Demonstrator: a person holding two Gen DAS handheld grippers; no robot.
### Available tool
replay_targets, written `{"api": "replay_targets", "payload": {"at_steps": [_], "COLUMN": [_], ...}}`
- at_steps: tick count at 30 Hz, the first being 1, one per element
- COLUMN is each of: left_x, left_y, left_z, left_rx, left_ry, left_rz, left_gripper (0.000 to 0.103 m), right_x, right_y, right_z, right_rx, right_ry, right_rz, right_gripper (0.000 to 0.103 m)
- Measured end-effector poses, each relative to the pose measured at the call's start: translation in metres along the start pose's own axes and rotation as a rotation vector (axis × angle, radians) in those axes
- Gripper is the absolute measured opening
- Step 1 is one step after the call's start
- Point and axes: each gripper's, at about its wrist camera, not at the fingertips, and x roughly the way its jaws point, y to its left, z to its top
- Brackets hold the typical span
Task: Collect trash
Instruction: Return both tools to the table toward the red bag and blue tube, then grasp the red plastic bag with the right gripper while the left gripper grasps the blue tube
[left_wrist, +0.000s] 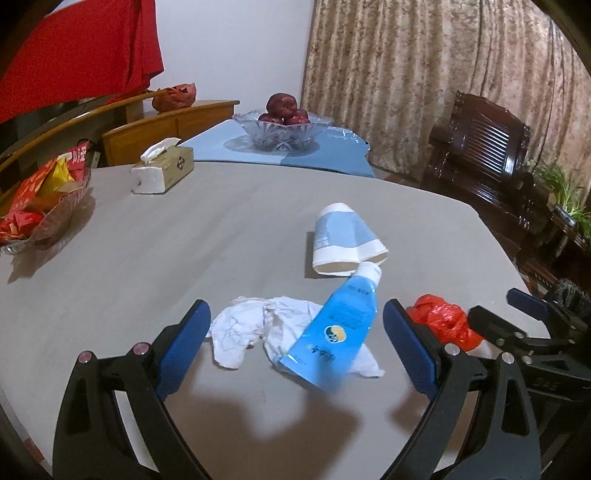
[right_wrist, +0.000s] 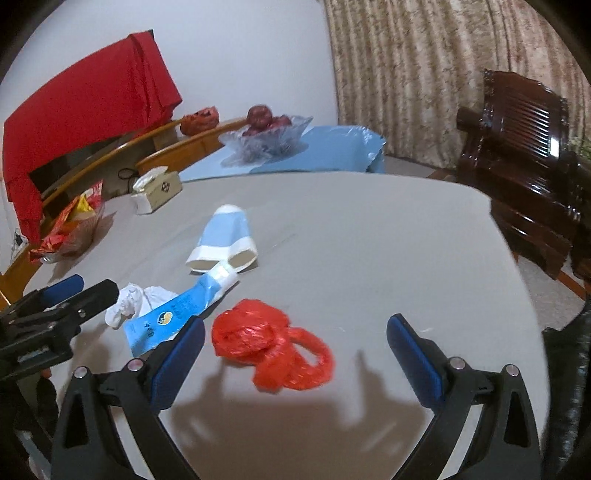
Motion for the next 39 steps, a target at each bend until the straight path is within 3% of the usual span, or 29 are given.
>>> {"api": "replay_targets", "payload": {"at_steps": [5, 8, 13, 18, 26, 32, 39], "left_x": [0.009, 0.014, 0.022, 0.03, 0.058, 0.085, 0.104], "left_y": [0.005, 0.007, -0.002, -0.019, -0.047, -0.058, -0.06], "left_z": [-0.001, -0.002, -0.001, 0.0, 0.0, 0.0, 0.005], "left_rx": [-0.001, -0.007, -0.002, 0.015, 0.051, 0.074, 0.079], "left_ry": [0.014, 0.023, 0.035, 0.049, 0.098, 0.155, 0.215], "left_rz": [-0.011, -0.017, -0.041, -0.067, -0.082, -0.052, -0.035], "left_gripper": [0.086, 0.085, 0.083, 0.079, 0.077, 0.077, 0.066], "right_x": [0.022, 0.034, 0.041, 0.031, 0.014, 0.012, 0.017], "right_y": [0.011, 0.015, 0.014, 0.001, -0.036, -0.052, -0.054], "right_z": [0.0, -0.003, -0.009, -0.01, -0.007, -0.006, -0.007], "right_rx": [-0.023, -0.04, -0.036, -0.007, 0.028, 0.045, 0.06], "right_ry": [0.053, 0.097, 0.139, 0.122, 0.089, 0.081, 0.087], "right_rz": [0.005, 0.023, 0.084, 0.082, 0.015, -0.002, 0.012], "right_gripper": [0.09, 0.078, 0.042, 0.031, 0.031, 0.031, 0.031]}}
